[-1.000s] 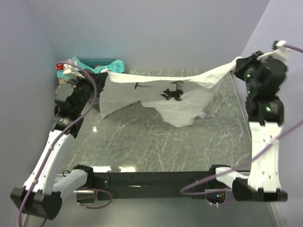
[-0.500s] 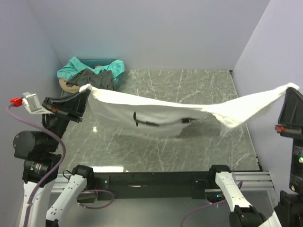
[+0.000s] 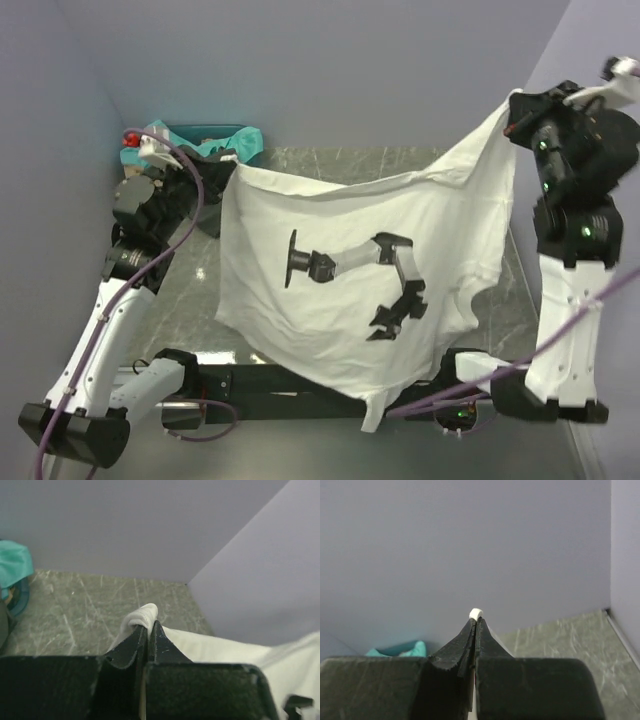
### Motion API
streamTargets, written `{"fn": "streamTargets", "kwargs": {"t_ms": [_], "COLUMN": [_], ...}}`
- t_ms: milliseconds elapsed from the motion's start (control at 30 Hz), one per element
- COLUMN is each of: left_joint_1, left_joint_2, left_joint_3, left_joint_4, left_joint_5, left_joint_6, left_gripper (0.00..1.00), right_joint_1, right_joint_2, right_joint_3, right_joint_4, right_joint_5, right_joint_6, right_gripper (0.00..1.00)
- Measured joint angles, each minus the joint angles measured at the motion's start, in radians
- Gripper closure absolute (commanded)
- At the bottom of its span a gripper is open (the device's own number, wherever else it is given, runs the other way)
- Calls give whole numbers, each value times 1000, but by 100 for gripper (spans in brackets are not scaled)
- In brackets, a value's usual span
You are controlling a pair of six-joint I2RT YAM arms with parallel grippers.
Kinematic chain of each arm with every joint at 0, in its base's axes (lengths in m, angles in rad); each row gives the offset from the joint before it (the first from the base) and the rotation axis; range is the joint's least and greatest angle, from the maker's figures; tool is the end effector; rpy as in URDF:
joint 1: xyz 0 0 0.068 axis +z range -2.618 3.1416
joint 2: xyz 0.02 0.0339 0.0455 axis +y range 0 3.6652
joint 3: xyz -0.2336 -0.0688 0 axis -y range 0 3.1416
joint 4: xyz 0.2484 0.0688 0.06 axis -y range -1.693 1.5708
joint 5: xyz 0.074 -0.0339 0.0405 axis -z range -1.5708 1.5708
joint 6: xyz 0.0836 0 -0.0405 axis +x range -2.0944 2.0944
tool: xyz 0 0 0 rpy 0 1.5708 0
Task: Fold and stack the t-shirts
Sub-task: Flatten the tshirt out
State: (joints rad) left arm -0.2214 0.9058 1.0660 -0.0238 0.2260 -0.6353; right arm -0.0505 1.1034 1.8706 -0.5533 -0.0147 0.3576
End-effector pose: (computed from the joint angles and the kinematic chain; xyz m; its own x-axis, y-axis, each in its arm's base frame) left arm 0.2549 -0.0766 0.4173 -0.1487 -0.5593 -0.8155 0.4253 0.7083 -0.5634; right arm 0.2057 -0.0092 0.5711 0.2112 0.3398 -0.9165 -0.0404 0.9399 0.3391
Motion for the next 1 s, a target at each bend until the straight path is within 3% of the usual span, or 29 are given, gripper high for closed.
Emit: {"fn": "streamTargets", "kwargs": {"t_ms": [133, 267, 500, 667, 1000], "left_joint_1": [0, -3, -59, -70, -71], "left_joint_2": [51, 30, -174, -335, -401], "left_joint_3": [0, 0, -36, -34, 15], "left_joint_4": [-2, 4, -5, -12, -34], "left_joint_5": [-16, -16, -38, -36, 34], "left_joint_6": [5, 6, 7, 6, -5], "left_gripper": [99, 99, 99, 99, 99], "right_joint_1": [0, 0, 0, 0, 0], "right_joint_2": [121, 129, -121, -281, -338], "right_joint_3": [2, 47, 28, 136, 291], "right_joint_4": [-9, -39, -32, -41, -45], "right_joint_5": [17, 32, 68, 61, 13], "right_joint_6": [-16, -36, -61, -64, -60], "right_gripper": [100, 100, 100, 100, 100]}}
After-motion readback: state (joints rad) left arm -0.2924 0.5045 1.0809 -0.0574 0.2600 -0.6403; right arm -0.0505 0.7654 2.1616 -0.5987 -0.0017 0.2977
